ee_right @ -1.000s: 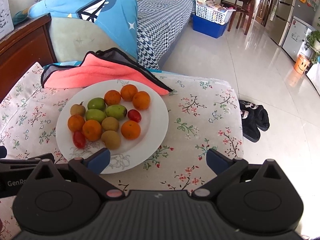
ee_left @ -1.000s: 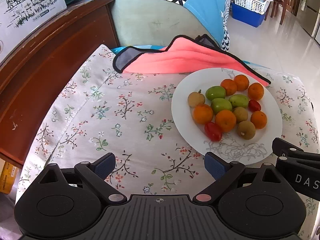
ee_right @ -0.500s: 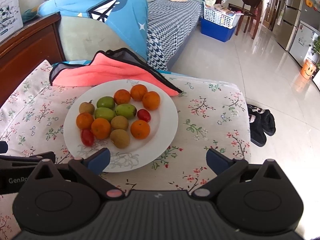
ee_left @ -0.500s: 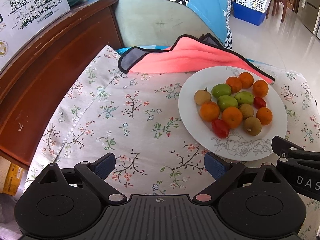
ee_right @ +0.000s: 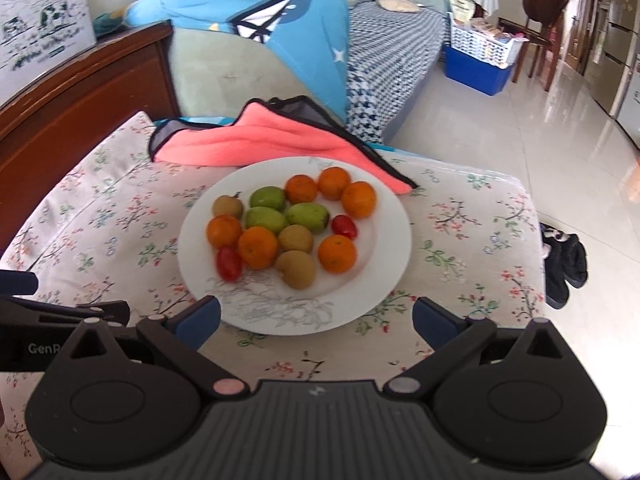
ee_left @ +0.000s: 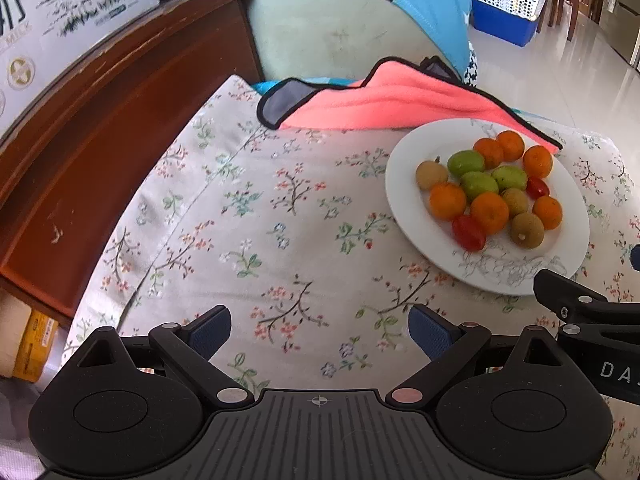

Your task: Organize fruits

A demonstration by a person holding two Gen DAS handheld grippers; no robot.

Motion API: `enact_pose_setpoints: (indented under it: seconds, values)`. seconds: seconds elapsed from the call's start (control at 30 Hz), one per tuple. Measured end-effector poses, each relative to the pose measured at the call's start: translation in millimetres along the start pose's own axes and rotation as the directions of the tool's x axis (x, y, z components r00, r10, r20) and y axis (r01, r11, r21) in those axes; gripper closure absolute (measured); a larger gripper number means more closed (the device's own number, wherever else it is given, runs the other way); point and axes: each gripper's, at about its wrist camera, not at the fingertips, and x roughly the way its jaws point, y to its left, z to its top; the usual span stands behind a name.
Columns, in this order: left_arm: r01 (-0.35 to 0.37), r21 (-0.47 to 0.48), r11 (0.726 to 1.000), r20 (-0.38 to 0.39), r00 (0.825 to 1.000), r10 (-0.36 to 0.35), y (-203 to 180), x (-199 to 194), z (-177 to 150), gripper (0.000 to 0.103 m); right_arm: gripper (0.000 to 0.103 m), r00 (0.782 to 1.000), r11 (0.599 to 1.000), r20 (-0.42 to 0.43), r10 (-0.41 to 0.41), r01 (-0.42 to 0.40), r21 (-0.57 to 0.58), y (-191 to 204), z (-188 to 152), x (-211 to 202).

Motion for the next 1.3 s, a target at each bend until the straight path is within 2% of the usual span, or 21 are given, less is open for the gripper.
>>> enact_pose_setpoints:
  seconds: [0.2, 0.33, 0.47, 0.63, 0.83, 1.03, 1.17, 1.3]
  values:
    - [0.009, -0.01, 1.0, -0.017, 1.0, -0.009, 14.9, 0.9, -7.4, 0.006, 0.001, 0.997, 0.996, -0.011, 0.08, -0.08, -0.037, 11.3, -6.3, 1.0]
    - [-0.012, -0.013, 1.0, -0.009, 1.0, 0.012, 27.3, 0.8, -10.0, 0.006, 0.001, 0.99, 0.985, -0.017, 0.142, -0.143, -0.095, 24.1, -14.1, -0.7]
    - [-0.032, -0.031, 0.999, -0.01, 0.999, 0.032, 41.7, 2.7, -12.4, 0.006, 0.001, 0.978, 0.959, -0.021, 0.209, -0.209, -0.193, 42.9, -24.4, -3.2]
    - [-0.053, -0.042, 0.998, -0.016, 0.999, 0.052, 56.1, 5.5, -18.0, 0.006, 0.001, 0.954, 0.905, -0.04, 0.297, -0.294, -0.309, 69.3, -42.6, -5.2]
    - [-0.06, -0.044, 0.997, -0.026, 0.998, 0.059, 64.8, 8.0, -23.6, 0.006, 0.001, 0.934, 0.862, -0.056, 0.354, -0.349, -0.367, 88.3, -61.9, -0.7]
    - [-0.054, -0.042, 0.998, -0.025, 0.998, 0.053, 68.6, 7.9, -26.5, 0.006, 0.001, 0.937, 0.862, -0.039, 0.347, -0.335, -0.38, 95.6, -75.2, 14.5]
    - [-0.053, -0.04, 0.998, -0.027, 0.998, 0.052, 69.5, 8.2, -28.1, 0.006, 0.001, 0.938, 0.857, 0.022, 0.346, -0.306, -0.414, 98.6, -81.9, 17.5]
    - [-0.054, -0.041, 0.998, -0.03, 0.998, 0.053, 71.3, 9.4, -30.5, 0.006, 0.001, 0.936, 0.868, 0.077, 0.344, -0.286, -0.405, 98.6, -84.0, 20.4]
